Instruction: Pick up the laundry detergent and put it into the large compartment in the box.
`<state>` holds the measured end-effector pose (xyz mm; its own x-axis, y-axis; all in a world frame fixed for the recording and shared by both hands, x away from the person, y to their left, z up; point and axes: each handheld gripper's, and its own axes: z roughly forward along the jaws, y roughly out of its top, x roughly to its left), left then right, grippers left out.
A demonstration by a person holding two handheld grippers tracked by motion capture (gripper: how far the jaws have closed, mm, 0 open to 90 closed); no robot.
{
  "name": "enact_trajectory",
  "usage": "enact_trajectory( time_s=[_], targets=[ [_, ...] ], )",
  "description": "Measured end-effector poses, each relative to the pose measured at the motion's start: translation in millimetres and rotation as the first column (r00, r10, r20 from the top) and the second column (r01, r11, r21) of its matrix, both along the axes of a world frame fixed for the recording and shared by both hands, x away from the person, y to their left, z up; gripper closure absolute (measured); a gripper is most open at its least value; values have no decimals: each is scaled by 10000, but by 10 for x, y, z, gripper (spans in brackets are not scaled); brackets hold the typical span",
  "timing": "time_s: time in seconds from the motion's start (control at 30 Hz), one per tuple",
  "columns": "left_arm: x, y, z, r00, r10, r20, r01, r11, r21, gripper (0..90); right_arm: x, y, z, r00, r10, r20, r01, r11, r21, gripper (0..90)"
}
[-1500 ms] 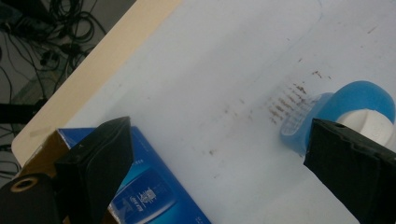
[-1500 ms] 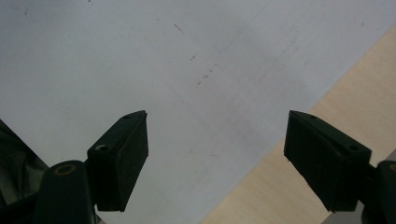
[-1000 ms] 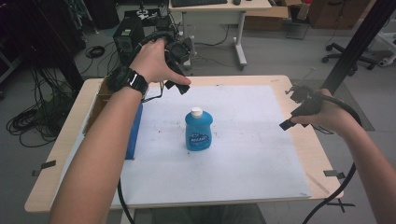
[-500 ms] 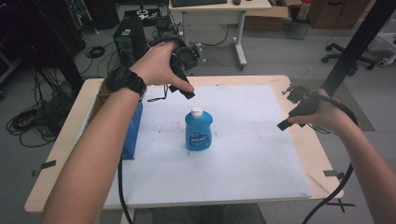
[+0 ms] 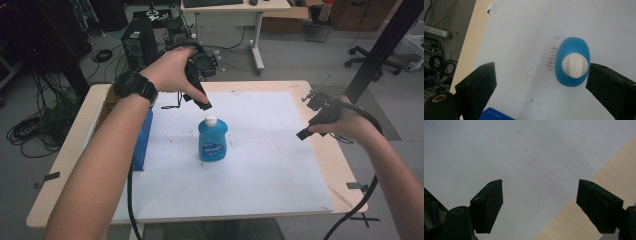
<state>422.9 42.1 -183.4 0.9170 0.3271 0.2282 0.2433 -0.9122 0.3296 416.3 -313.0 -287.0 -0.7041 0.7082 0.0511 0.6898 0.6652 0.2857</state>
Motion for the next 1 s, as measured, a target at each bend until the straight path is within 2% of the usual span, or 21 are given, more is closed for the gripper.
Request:
enact_trajectory(
  time_s=[0.13, 0.57, 0.77, 0.87, 1.0],
  targets=[
    [-14, -40, 15, 9990, -451, -19, 451, 9989, 108, 119, -1, -12, -2, 10000, -18, 3, 18, 10000, 11, 219],
    [-26, -114, 2, 9952, -978, 80, 976, 9951, 180, 120, -3, -30, 8, 10000, -47, 7, 47, 10000, 14, 218],
    [-39, -151, -11, 9900, -1409, 32, 1408, 9897, 277, 125, -5, -33, -3, 10000, -59, -26, 59, 10000, 8, 218],
    [-47, -162, -23, 9847, -1740, -98, 1743, 9837, 445, 126, -8, -42, -1, 10000, -75, -33, 75, 10000, -2, 218],
    [-53, -173, -34, 9828, -1839, -177, 1845, 9816, 485, 125, -10, -47, 3, 10000, -87, -19, 87, 10000, 5, 218]
  ],
)
